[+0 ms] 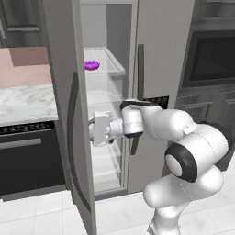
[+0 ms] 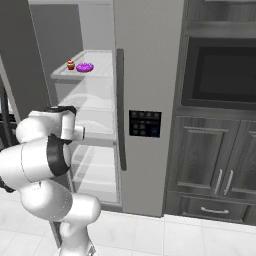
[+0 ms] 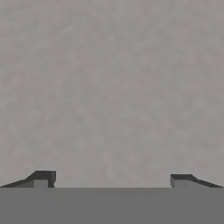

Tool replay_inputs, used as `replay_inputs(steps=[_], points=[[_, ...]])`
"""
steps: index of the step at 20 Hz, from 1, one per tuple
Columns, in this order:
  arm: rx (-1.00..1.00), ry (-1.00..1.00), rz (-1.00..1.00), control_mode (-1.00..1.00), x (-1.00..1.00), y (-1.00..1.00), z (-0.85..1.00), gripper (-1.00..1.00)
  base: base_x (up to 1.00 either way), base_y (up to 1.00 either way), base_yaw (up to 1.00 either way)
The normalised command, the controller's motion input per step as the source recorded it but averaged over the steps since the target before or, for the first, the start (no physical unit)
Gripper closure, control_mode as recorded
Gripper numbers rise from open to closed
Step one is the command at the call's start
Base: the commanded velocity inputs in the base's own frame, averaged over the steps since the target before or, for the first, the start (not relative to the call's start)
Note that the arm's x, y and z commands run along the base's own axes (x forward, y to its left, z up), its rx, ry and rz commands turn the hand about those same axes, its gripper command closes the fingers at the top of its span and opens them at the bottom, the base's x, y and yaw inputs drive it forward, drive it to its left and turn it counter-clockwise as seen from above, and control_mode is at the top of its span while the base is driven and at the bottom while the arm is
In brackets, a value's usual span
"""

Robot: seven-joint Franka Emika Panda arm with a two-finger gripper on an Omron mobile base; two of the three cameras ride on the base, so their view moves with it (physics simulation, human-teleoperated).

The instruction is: Take the cupcake and donut from the fridge and place them on the empty tray on the dining counter.

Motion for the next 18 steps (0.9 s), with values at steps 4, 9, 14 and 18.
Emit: replay_inputs(steps=[4, 9, 14, 18], points=[[0.00, 0.05, -0.09, -1.00, 0.21, 0.47, -0.04, -1.00, 0.00, 0.00, 0.00], [-0.07, -0.02, 0.00, -1.00, -0.02, 0.35, 0.43, -1.00, 0.00, 0.00, 0.00], [-0.10, -0.02, -0.03, -1.00, 0.05, 0.27, 0.60, -1.00, 0.00, 0.00, 0.00], [-0.07, 0.05, 0.00, -1.00, -0.22, -1.00, 0.86, -1.00, 0.00, 0.00, 0.00]])
